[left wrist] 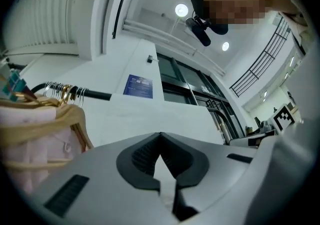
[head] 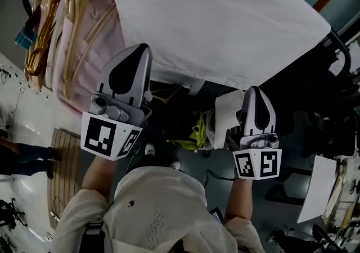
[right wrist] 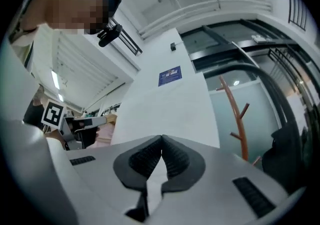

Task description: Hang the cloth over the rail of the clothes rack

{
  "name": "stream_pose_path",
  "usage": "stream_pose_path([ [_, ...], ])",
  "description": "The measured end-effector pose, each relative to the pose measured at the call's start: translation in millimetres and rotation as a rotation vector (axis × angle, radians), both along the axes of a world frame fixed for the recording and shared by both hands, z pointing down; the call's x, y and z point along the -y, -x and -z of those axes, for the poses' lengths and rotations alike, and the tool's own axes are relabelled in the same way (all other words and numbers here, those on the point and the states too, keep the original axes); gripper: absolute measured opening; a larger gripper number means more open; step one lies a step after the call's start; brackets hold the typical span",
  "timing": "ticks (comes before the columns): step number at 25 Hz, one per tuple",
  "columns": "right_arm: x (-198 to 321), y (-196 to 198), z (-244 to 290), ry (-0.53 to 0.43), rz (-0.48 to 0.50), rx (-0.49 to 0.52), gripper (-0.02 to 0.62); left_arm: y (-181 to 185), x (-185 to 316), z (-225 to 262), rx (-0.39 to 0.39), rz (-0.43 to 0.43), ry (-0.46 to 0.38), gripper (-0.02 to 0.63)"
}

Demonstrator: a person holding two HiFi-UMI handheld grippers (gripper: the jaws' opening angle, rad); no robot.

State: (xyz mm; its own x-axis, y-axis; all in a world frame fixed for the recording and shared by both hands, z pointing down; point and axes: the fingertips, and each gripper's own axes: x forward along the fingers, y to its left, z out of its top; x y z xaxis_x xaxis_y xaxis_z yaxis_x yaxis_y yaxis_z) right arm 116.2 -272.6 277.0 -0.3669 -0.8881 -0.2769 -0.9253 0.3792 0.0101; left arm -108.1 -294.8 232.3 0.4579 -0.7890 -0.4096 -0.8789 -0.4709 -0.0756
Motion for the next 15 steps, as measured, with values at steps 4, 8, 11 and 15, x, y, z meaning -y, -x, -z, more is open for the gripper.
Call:
stream_pose_path([
  [4, -13.6, 12.1, -51.6, 0.1, 0.067, -0.023, 0.018, -29.4, -18.5, -53.3, 0.038, 0.006, 0.094, 0.011],
  [8, -30.3, 15.9, -97.1, 0.207, 0.097, -0.034, 0.018, -45.8, -42.8, -102.9, 0.019, 0.014, 0.205, 0.011],
  [11, -41.8, 18.1, -122.1, 0.257, 0.105, -0.034, 0.018, -55.7, -56.0, -136.8, 0.042, 0.013, 0.275, 0.011],
  [15, -55.9, 27.2, -144.5, 0.299, 0.087, -0.043, 0.018, -65.9, -71.3, -169.0, 0.058, -0.029, 0.33, 0.011],
])
